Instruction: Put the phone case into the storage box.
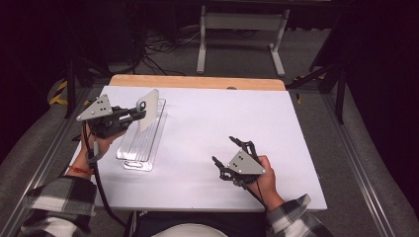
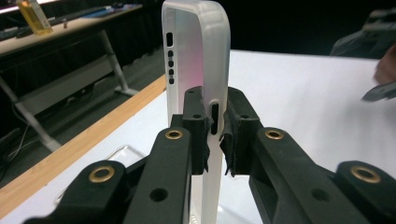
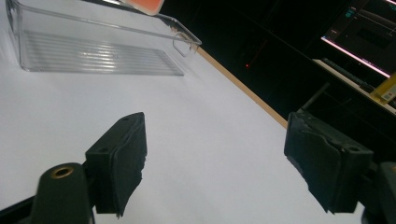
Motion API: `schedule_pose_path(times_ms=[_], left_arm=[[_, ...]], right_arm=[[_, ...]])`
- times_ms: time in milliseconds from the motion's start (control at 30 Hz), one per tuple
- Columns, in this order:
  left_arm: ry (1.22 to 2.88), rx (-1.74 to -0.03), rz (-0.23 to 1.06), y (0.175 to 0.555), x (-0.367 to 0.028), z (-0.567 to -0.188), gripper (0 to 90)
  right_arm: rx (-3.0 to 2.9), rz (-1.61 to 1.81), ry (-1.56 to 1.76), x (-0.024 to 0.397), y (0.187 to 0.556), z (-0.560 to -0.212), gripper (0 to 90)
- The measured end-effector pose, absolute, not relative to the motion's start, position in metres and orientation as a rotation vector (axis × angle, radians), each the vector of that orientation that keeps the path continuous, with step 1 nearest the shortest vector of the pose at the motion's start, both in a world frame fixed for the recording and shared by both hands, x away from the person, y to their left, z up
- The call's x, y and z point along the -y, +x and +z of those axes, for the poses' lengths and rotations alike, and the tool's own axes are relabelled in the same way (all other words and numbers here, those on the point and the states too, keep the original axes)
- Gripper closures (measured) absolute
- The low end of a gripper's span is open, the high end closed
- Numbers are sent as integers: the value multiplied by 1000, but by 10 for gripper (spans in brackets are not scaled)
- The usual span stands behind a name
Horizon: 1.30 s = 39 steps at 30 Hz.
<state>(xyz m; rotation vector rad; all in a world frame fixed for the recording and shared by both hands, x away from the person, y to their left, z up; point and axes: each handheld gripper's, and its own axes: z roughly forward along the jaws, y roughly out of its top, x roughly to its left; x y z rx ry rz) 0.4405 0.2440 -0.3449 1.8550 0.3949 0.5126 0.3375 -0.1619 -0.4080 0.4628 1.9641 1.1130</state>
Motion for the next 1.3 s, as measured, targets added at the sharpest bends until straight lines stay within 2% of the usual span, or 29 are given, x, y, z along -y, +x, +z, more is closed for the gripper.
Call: schedule_pose_path(times_ms=[367, 633, 967, 1300], left_arm=[[1793, -445, 422, 479, -254, -366, 814], [1836, -453, 345, 509, -253, -374, 814], [1934, -484, 349, 534, -235, -381, 813], [1984, -524, 383, 545, -234, -392, 812]], right_arm=[[-1998, 1037, 446, 158, 341, -416, 222], [-2044, 990, 433, 155, 343, -422, 242], [-2082, 951, 416, 153, 346, -428, 243], [-2110, 936, 390, 150, 345, -430, 249]])
